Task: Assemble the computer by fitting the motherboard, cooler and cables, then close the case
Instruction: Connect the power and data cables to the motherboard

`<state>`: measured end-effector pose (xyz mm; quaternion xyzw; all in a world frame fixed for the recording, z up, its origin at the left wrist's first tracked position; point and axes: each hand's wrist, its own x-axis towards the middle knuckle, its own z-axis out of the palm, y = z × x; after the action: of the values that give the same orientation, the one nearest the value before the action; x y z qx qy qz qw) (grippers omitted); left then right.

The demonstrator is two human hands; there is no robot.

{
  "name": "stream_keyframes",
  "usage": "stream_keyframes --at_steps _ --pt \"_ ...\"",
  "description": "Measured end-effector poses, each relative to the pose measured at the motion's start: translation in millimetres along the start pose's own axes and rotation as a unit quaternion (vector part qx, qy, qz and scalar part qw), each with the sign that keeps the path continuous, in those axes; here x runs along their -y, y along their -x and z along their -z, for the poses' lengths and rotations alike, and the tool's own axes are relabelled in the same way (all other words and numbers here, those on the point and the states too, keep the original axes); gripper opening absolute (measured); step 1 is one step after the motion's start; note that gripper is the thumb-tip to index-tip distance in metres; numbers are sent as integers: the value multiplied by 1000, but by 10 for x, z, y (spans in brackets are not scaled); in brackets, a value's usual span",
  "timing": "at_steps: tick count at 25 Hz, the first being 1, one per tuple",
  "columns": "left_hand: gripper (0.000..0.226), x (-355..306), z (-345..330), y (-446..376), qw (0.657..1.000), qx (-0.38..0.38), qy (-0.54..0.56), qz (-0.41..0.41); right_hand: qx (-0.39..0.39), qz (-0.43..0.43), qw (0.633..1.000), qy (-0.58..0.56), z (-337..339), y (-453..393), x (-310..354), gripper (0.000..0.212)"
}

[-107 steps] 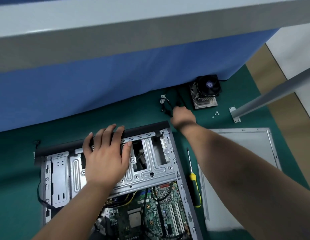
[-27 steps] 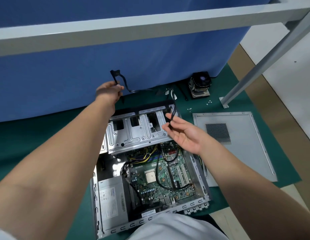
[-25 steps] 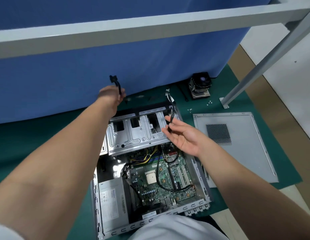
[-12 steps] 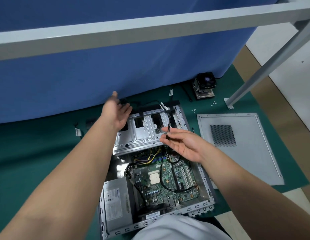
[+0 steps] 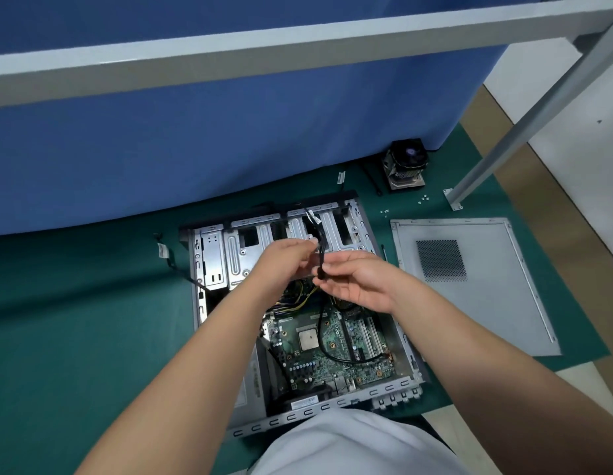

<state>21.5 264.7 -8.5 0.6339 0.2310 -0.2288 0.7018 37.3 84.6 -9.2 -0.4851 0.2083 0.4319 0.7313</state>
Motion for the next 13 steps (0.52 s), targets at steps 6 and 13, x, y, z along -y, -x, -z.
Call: stream_keyframes --at_steps 6,13 --pt "14 -4 -95 96 999 -24 -33 -18 -21 15 999 31 -46 117 -110 31" --pt "15 89 -99 226 988 -61 -135 -42 -60 4 990 125 -46 247 -295 24"
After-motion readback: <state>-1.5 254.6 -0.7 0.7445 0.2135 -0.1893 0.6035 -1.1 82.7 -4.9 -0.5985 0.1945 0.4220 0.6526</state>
